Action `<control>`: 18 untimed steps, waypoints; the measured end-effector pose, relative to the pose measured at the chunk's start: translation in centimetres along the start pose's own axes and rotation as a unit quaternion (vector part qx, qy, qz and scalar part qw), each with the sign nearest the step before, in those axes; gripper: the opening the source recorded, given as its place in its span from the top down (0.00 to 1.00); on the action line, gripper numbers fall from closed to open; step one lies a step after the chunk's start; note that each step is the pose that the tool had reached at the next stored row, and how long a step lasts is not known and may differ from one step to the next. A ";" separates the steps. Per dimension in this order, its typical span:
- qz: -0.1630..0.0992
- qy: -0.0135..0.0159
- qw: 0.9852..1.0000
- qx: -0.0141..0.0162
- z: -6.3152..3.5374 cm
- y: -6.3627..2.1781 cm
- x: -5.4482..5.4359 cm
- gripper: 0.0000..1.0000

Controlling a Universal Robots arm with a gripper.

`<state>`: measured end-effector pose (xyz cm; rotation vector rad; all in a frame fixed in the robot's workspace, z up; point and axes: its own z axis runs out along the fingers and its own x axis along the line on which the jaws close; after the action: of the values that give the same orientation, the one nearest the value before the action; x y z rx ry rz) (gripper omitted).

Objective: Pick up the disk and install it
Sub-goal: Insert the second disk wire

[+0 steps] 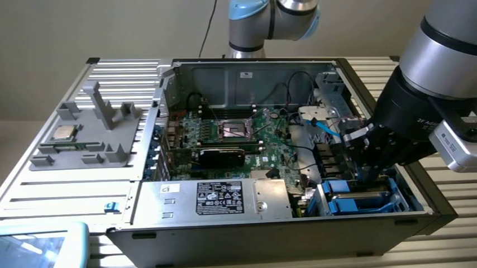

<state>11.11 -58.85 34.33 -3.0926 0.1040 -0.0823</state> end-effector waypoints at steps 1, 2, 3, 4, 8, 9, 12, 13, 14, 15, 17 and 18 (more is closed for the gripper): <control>0.000 0.000 1.000 0.000 0.00 0.00 0.0 0.89; 0.000 0.000 1.000 0.000 0.00 0.00 -0.1 0.89; 0.000 -0.001 1.000 0.000 0.00 0.00 -0.1 0.89; 0.000 -0.001 1.000 0.000 0.00 0.00 -0.1 0.89; 0.000 -0.005 1.000 0.000 0.00 0.00 -0.1 0.89; 0.000 -0.006 1.000 0.000 0.01 0.00 -0.1 0.89; 0.000 -0.007 1.000 0.000 0.08 0.01 -0.1 0.89; -0.001 -0.007 1.000 0.000 0.15 0.01 -0.1 0.89; -0.001 -0.007 1.000 0.000 0.22 0.02 -0.1 0.89; -0.001 -0.007 1.000 0.000 0.29 0.02 -0.1 0.89; -0.001 -0.007 1.000 -0.001 0.44 0.03 -0.1 0.89; -0.001 -0.007 1.000 -0.001 0.51 0.03 -0.1 0.89</control>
<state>10.99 -58.85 33.81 -3.0948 0.0993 -0.0598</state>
